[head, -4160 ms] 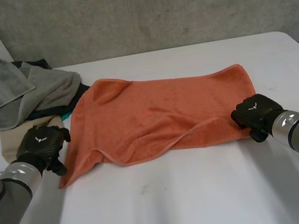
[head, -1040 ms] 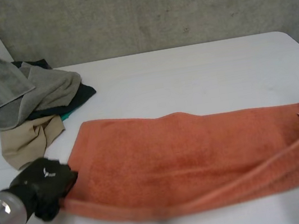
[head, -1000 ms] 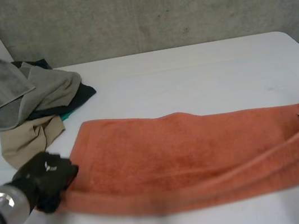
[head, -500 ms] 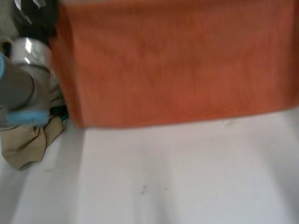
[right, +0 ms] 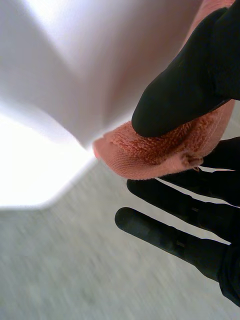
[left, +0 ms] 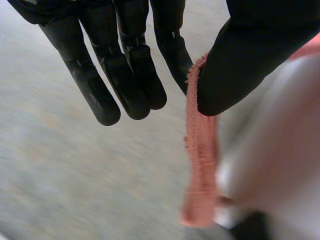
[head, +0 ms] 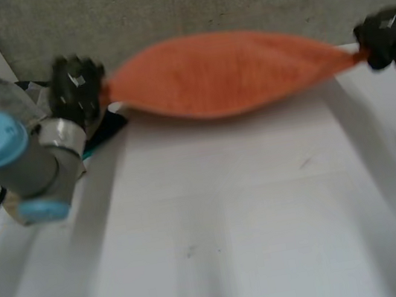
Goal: Fold the laundry.
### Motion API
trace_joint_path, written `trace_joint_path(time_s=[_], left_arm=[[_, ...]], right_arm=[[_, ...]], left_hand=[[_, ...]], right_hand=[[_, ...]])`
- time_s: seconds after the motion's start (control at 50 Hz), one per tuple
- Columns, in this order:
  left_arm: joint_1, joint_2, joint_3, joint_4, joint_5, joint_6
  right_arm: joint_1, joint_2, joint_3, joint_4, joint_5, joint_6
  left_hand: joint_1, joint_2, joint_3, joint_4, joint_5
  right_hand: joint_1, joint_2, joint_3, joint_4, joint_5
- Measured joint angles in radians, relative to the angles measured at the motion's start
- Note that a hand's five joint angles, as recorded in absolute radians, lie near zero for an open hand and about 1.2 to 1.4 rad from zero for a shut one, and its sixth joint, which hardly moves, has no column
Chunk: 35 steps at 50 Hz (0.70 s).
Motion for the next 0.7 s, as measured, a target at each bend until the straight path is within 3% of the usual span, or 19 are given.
trace_joint_path(time_s=[0.16, 0.32, 0.36, 0.44, 0.5, 0.7], left_arm=[[-0.017, 0.098, -0.284, -0.151, 0.032, 0.106], [0.025, 0.415, -0.565, -0.561, 0.014, 0.267], [0.047, 0.494, -0.614, -0.687, 0.014, 0.287], [0.068, 0.547, -0.626, -0.795, 0.014, 0.297], [0.071, 0.531, -0.598, -0.791, 0.013, 0.296], [-0.002, 0.242, -0.325, -0.491, 0.000, 0.280]], right_arm=[[-0.010, -0.022, 0.197, 0.152, -0.003, -0.164], [-0.150, -0.308, 0.518, 0.261, -0.002, -0.434], [-0.212, -0.415, 0.625, 0.315, -0.010, -0.569], [-0.252, -0.483, 0.690, 0.357, -0.026, -0.663], [-0.259, -0.486, 0.690, 0.355, -0.035, -0.661], [-0.213, -0.247, 0.514, 0.131, -0.038, -0.428]], left_hand=[[0.000, 0.000, 0.000, 0.000, 0.000], [0.000, 0.000, 0.000, 0.000, 0.000], [0.000, 0.000, 0.000, 0.000, 0.000], [0.000, 0.000, 0.000, 0.000, 0.000], [0.000, 0.000, 0.000, 0.000, 0.000], [0.000, 0.000, 0.000, 0.001, 0.000]], right_hand=[[0.000, 0.000, 0.000, 0.000, 0.000], [0.000, 0.000, 0.000, 0.000, 0.000], [0.000, 0.000, 0.000, 0.000, 0.000], [0.000, 0.000, 0.000, 0.000, 0.000], [0.000, 0.000, 0.000, 0.000, 0.000], [0.000, 0.000, 0.000, 0.000, 0.000]])
